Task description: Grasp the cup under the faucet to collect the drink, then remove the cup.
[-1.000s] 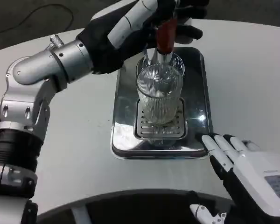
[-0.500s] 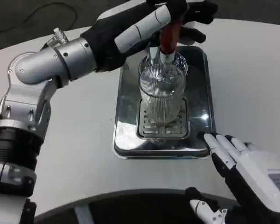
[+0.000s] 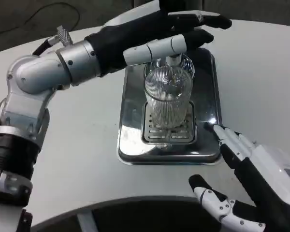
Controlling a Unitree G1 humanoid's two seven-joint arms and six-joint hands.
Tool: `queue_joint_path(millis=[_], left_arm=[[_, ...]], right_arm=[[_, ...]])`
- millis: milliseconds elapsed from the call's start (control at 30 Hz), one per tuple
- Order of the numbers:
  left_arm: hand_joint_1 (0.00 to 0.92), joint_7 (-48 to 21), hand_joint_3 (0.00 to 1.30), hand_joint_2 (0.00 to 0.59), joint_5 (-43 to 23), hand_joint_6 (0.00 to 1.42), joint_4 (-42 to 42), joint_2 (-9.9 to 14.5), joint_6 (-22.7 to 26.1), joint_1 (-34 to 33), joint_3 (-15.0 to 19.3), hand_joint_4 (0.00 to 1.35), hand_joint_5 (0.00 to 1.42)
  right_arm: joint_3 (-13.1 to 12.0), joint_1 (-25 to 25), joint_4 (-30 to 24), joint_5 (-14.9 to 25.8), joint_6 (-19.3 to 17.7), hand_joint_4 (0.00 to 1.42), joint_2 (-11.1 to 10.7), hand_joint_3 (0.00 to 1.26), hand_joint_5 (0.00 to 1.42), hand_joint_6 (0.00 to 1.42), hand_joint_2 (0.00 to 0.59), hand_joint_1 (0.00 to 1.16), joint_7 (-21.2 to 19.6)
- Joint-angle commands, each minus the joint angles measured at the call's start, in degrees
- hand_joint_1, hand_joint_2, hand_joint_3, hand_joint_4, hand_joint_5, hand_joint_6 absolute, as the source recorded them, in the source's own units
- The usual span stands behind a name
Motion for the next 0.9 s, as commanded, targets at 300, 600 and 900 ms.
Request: queue_joint_path(millis=[300, 600, 900], left_arm=[[0.000, -0.16, 0.18, 0.095, 3.23, 0.10, 2.76, 0.79, -5.36, 1.66, -3.56, 0.06, 0.14], [0.000, 0.10, 0.18, 0.094, 2.73, 0.10, 2.31, 0.90, -5.83, 2.02, -3.12, 0.07, 0.14], [0.000, 0.14, 0.18, 0.102, 1.77, 0.11, 0.56, 1.35, -5.44, 2.11, -2.46, 0.09, 0.17]], right_arm=[[1.17, -2.83, 3.92, 8.08, 7.40, 0.00, 2.17, 0.01, 0.00, 0.00, 0.407, 0.28, -5.92], [2.02, -7.81, 13.42, 15.54, 6.60, 0.00, 0.22, 0.00, 0.00, 0.00, 0.283, 0.54, -18.19], [2.95, -12.35, 20.53, 20.03, 6.04, 0.00, -1.17, 0.00, 0.03, 0.00, 0.242, 0.63, -27.31]])
